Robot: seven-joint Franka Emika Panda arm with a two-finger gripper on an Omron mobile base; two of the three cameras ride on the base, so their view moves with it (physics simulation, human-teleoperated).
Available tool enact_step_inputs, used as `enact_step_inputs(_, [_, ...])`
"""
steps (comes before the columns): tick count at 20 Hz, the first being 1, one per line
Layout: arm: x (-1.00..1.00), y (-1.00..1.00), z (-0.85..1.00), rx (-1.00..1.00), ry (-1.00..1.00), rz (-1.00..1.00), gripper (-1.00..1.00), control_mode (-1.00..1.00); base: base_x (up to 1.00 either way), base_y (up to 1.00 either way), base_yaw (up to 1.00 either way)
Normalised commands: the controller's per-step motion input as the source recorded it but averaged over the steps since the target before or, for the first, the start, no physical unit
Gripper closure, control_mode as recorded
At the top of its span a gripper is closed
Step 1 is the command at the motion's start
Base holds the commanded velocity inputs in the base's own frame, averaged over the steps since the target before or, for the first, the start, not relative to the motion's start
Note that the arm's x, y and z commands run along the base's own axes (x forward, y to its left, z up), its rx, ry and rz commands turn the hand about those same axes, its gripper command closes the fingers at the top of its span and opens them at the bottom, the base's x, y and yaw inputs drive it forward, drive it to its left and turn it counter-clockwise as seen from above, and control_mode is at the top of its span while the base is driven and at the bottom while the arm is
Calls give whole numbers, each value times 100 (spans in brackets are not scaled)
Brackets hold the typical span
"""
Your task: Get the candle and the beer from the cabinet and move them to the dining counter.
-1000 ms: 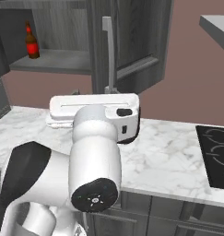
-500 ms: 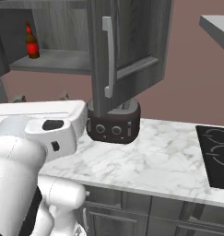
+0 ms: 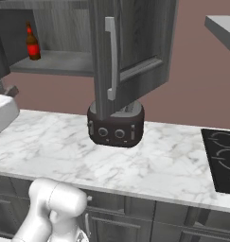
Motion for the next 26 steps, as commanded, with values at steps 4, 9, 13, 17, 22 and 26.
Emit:
enact_step_inputs(4, [41, 3, 0, 0, -10, -41, -100, -100, 0, 0, 0])
enact_step_inputs(9, [45, 0, 0, 2, -14, -41, -100, -100, 0, 0, 0])
enact_step_inputs(13, [48, -16, 0, 8, -6, -32, -100, -100, 0, 0, 0])
enact_step_inputs(17, [42, -25, 0, 8, -3, -26, -100, -100, 0, 0, 0])
enact_step_inputs(22, [31, -9, 0, 9, 0, -21, -100, -100, 0, 0, 0])
enact_step_inputs(26, [7, 0, 4, 7, 1, -17, -100, -100, 0, 0, 0])
